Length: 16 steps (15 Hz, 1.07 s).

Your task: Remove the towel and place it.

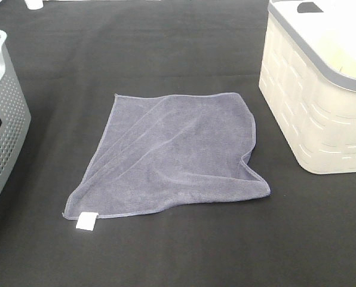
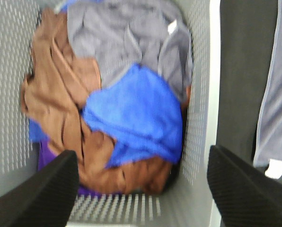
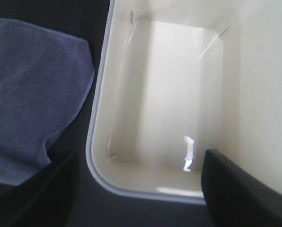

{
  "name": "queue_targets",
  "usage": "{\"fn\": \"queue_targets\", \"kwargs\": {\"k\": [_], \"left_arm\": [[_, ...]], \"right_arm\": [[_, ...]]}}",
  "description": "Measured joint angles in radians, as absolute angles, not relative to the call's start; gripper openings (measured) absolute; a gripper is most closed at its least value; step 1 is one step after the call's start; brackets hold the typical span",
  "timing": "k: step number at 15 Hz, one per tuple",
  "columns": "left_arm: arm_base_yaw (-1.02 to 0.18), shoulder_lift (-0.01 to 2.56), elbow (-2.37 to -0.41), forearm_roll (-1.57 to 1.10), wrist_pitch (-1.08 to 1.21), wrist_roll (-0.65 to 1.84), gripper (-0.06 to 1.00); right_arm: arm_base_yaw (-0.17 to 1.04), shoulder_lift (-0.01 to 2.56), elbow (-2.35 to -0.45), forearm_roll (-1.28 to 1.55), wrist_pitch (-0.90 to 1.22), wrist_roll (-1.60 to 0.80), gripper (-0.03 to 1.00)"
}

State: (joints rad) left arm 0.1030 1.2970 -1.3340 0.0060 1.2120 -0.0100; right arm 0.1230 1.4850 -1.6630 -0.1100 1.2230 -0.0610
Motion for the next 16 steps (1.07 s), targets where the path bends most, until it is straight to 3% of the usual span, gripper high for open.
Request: {"fn": "queue_targets", "kwargs": {"k": [9,16], "left_arm": [[0.104,0.684,-0.774,0.006,1.214,-0.01,0.71],[0.104,0.337,-0.563,0.006,1.193,-0.034,0.71]], "right_arm": [[0.123,0.968,-0.908,-0.11,1.128,0.0,0.71],[0.123,0.582,-0.628,-0.049,1.018,0.0,0.71]]}}
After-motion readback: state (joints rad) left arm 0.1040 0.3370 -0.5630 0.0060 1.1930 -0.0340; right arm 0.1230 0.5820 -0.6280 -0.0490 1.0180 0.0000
